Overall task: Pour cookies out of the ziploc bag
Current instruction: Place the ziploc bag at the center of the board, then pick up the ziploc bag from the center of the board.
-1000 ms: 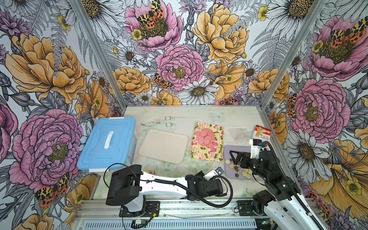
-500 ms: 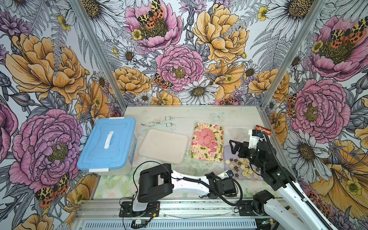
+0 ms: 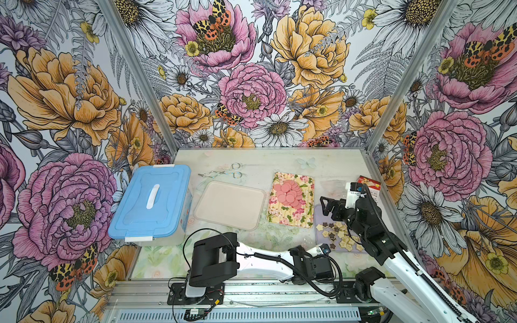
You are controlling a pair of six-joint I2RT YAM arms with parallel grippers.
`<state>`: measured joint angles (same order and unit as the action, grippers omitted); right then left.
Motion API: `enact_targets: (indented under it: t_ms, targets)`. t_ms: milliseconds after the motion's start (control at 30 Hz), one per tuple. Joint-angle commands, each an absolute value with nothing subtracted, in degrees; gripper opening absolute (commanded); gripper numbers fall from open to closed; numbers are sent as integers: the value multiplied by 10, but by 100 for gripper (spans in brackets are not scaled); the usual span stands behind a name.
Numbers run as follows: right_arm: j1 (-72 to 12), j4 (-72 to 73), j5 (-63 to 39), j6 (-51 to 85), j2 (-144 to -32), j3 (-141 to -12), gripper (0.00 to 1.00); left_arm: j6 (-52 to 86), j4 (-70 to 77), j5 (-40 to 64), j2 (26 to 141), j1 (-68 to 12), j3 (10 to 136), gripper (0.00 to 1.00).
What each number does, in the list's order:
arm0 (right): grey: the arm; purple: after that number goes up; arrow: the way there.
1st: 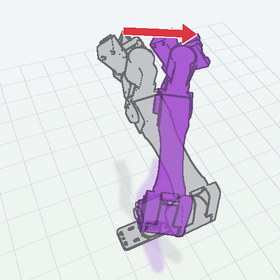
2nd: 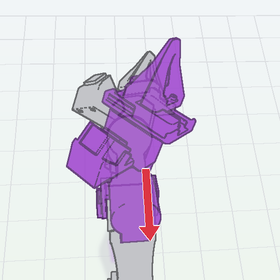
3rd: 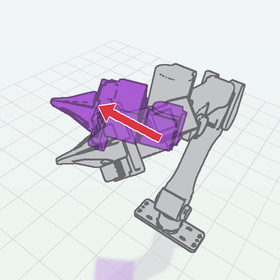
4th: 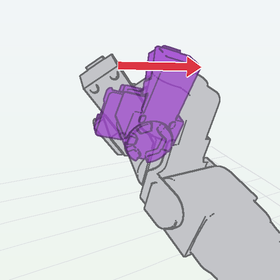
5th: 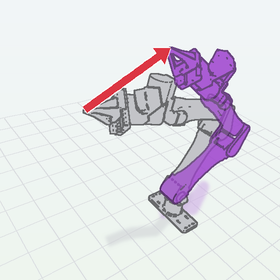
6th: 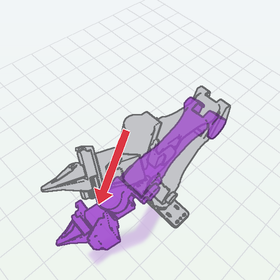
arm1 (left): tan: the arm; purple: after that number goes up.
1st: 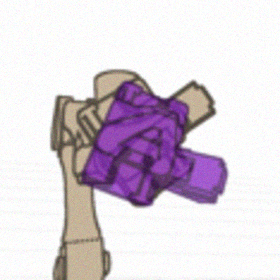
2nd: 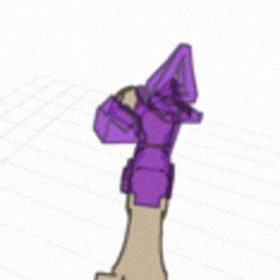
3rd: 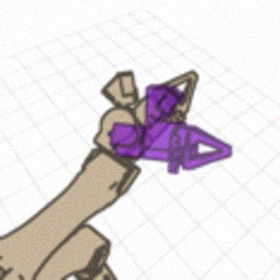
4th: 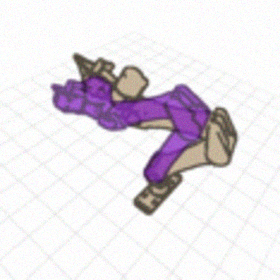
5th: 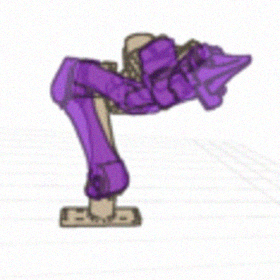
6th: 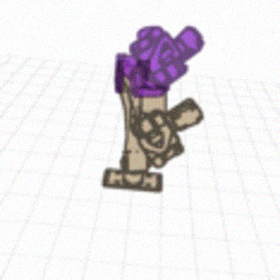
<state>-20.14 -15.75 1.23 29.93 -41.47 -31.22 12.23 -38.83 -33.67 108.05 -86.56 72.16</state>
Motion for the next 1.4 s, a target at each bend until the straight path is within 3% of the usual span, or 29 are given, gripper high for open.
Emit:
enact_targets:
  t_ms: [0,367,500,633,767,1033,1200,1367]
  targets:
    - [-198,-138,4,294,-423,-319,100,130,-388,-366,1027,-879,720,40]
    - [-206,-104,-72,285,-424,-313,100,138,-370,-535,742,-910,577,64]
    - [-278,-80,-58,293,-459,-326,99,128,-343,-533,550,-872,473,98]
    - [-404,-81,-30,300,-580,-410,99,99,-305,-448,337,-766,377,99]
    - [-477,-76,-45,322,-711,-495,99,97,-297,-424,191,-670,332,99]
    - [-513,-83,-92,329,-866,-635,98,58,-275,-490,182,-667,295,99]
    - [-569,-68,-56,256,-907,-640,96,63,-288,-494,110,-680,275,99]
    - [-636,-3,-55,247,-942,-629,92,61,-290,-526,122,-680,281,99]
